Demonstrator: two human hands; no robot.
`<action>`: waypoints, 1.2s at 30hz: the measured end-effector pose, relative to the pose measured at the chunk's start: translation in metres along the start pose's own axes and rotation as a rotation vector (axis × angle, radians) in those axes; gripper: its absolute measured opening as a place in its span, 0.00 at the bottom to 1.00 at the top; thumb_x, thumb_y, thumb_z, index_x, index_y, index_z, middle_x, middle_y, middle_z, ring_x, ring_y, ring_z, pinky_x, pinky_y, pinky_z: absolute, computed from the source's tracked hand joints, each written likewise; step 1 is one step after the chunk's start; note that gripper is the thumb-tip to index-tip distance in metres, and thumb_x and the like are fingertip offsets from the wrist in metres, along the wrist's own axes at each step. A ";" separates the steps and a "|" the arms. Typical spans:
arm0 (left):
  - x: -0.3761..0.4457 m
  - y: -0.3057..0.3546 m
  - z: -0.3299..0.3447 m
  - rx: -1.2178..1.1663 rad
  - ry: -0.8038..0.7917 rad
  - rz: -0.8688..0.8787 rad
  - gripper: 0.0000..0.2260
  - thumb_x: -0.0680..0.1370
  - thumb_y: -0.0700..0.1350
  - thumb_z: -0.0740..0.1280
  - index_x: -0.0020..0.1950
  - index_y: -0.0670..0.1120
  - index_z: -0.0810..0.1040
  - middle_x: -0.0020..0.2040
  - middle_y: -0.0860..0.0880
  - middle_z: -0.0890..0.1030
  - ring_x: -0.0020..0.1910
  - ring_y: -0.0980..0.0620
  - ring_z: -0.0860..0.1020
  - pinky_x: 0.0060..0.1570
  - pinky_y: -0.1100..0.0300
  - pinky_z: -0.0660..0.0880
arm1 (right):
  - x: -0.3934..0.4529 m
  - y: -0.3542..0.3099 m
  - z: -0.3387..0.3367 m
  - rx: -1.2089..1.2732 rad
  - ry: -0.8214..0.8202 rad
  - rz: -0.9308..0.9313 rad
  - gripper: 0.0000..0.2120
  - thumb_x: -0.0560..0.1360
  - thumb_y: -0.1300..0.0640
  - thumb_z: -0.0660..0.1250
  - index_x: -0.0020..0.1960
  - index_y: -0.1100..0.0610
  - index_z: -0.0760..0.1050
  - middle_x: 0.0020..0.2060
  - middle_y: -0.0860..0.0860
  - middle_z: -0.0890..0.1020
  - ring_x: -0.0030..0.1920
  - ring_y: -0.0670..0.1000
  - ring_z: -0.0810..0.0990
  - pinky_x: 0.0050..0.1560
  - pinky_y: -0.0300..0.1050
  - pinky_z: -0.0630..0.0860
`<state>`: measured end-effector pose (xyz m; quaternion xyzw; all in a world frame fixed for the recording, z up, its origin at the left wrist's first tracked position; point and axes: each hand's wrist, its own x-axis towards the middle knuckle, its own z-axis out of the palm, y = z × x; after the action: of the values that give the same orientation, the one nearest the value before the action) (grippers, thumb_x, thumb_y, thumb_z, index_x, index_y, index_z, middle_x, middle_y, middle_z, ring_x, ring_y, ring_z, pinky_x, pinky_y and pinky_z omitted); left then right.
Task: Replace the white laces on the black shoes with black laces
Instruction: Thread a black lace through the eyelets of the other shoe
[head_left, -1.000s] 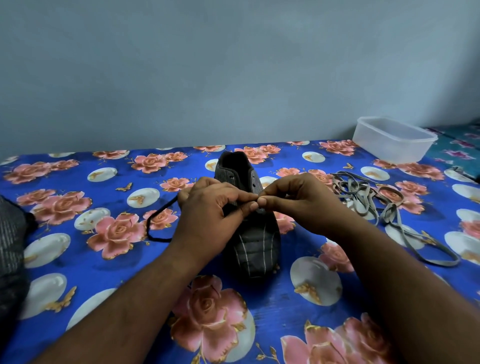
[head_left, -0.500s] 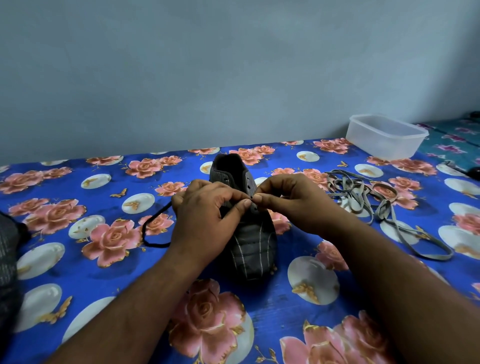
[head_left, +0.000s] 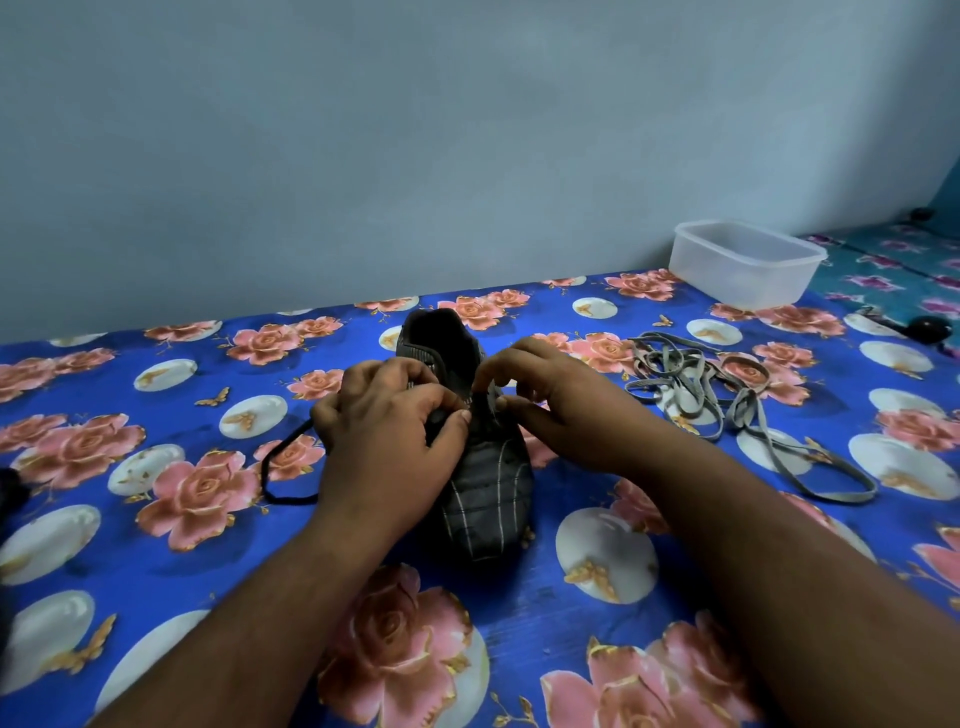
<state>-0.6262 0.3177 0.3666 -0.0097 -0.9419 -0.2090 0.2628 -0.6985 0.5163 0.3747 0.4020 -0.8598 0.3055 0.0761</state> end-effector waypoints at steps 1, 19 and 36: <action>0.000 0.000 0.001 -0.009 -0.012 -0.008 0.14 0.74 0.62 0.61 0.47 0.58 0.84 0.56 0.59 0.75 0.63 0.52 0.64 0.62 0.47 0.61 | 0.000 0.000 0.000 0.015 -0.002 -0.005 0.12 0.81 0.58 0.65 0.61 0.44 0.74 0.53 0.43 0.74 0.48 0.50 0.77 0.51 0.57 0.78; 0.002 0.007 0.001 -0.235 -0.209 -0.159 0.05 0.77 0.56 0.71 0.42 0.65 0.78 0.58 0.61 0.71 0.63 0.56 0.60 0.51 0.61 0.51 | 0.000 0.014 -0.007 0.517 -0.026 0.215 0.09 0.72 0.63 0.77 0.52 0.60 0.86 0.48 0.53 0.88 0.54 0.55 0.86 0.60 0.52 0.81; 0.002 0.004 0.011 -0.255 -0.145 -0.212 0.02 0.76 0.56 0.72 0.44 0.63 0.81 0.58 0.59 0.73 0.66 0.52 0.63 0.58 0.56 0.55 | 0.001 0.009 -0.003 0.400 0.029 0.125 0.06 0.72 0.62 0.78 0.44 0.51 0.85 0.46 0.50 0.87 0.51 0.51 0.85 0.52 0.45 0.81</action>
<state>-0.6333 0.3255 0.3606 0.0413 -0.9200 -0.3520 0.1672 -0.7060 0.5216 0.3732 0.3505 -0.8041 0.4800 -0.0121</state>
